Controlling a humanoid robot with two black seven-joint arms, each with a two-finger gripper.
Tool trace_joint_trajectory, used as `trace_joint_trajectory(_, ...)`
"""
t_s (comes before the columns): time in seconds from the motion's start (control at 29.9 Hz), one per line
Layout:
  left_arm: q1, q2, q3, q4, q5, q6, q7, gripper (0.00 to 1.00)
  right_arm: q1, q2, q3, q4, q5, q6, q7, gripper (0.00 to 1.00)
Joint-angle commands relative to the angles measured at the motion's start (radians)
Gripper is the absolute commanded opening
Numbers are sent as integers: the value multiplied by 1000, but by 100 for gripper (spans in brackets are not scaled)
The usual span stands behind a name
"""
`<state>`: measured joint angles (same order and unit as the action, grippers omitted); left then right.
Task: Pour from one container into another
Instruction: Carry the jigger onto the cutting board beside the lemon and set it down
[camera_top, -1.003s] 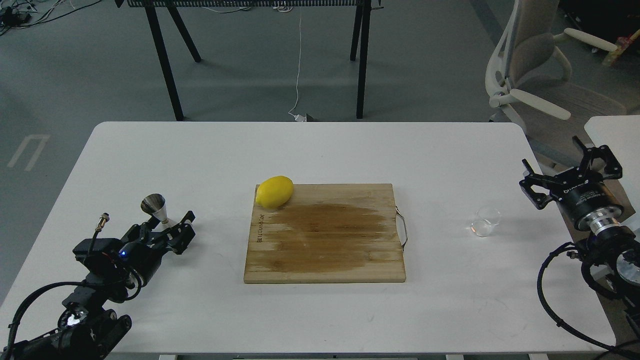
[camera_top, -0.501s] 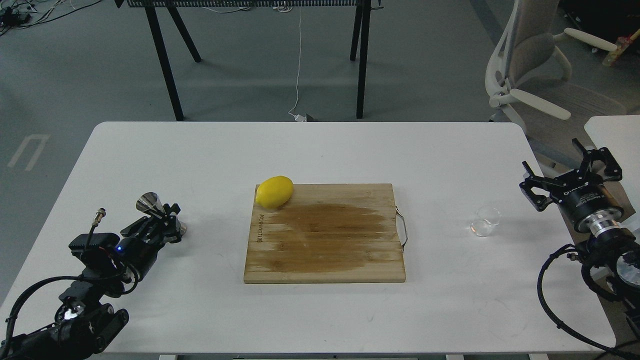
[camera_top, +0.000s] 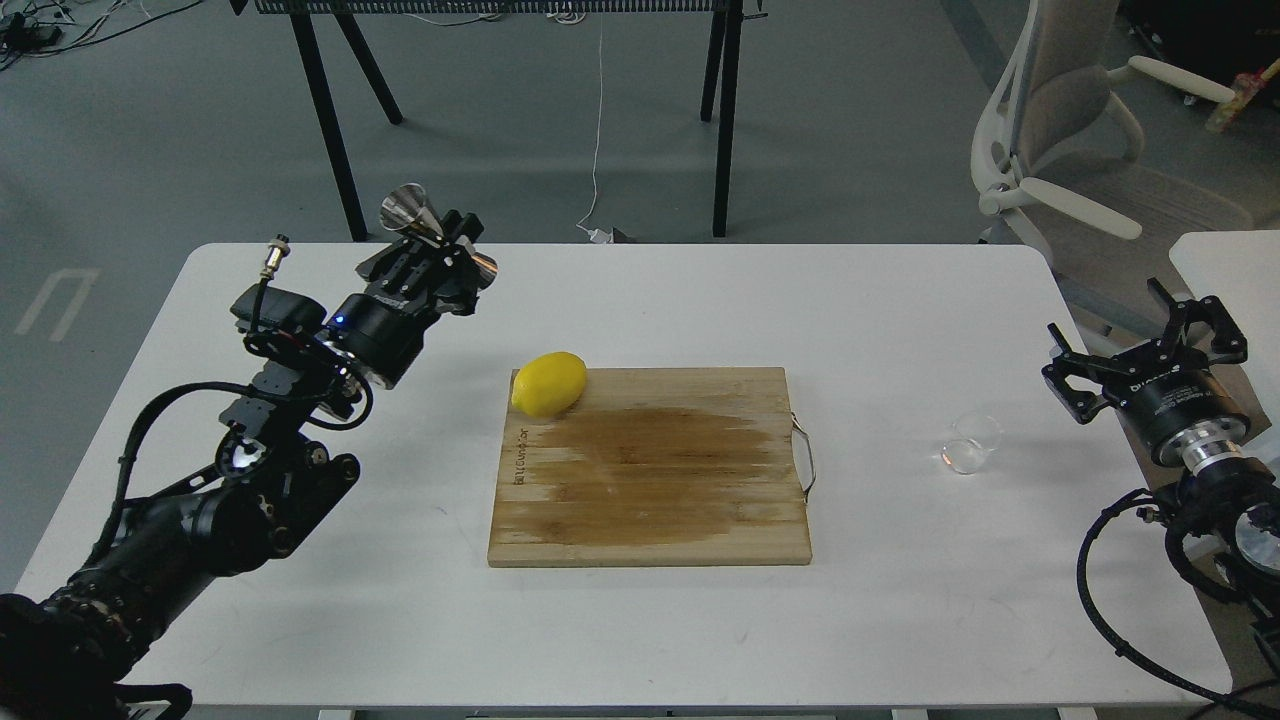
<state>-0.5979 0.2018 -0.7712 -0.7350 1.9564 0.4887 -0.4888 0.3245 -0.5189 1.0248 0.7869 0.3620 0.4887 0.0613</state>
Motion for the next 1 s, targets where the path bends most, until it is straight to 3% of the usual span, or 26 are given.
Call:
trace_joint_trajectory(0.0, -39, -93, 100, -20, 13, 0, 0, 7, 1, 2, 0, -11, -1, 0, 0, 99)
trace_joint_trajectory(0.13, -56, -198, 214, -8, 62, 0, 0, 7, 1, 2, 0, -12, -1, 0, 0, 99)
trace_joint_trajectory(0.37, -49, -202, 374, 58, 87, 0, 0, 7, -1, 2, 0, -38, -1, 0, 0, 99)
trace_joint_trajectory(0.77, -39, -202, 464, 212, 84, 0, 0, 9, 1, 2, 0, -40, -1, 0, 0, 100)
trace_joint_trajectory(0.9, -36, -202, 466, 213, 79, 0, 0, 13, -1, 2, 0, -46, -1, 0, 0, 99)
trace_joint_trajectory(0.97, -33, -202, 466, 213, 79, 0, 0, 20, -2, 2, 0, -46, -1, 0, 0, 100)
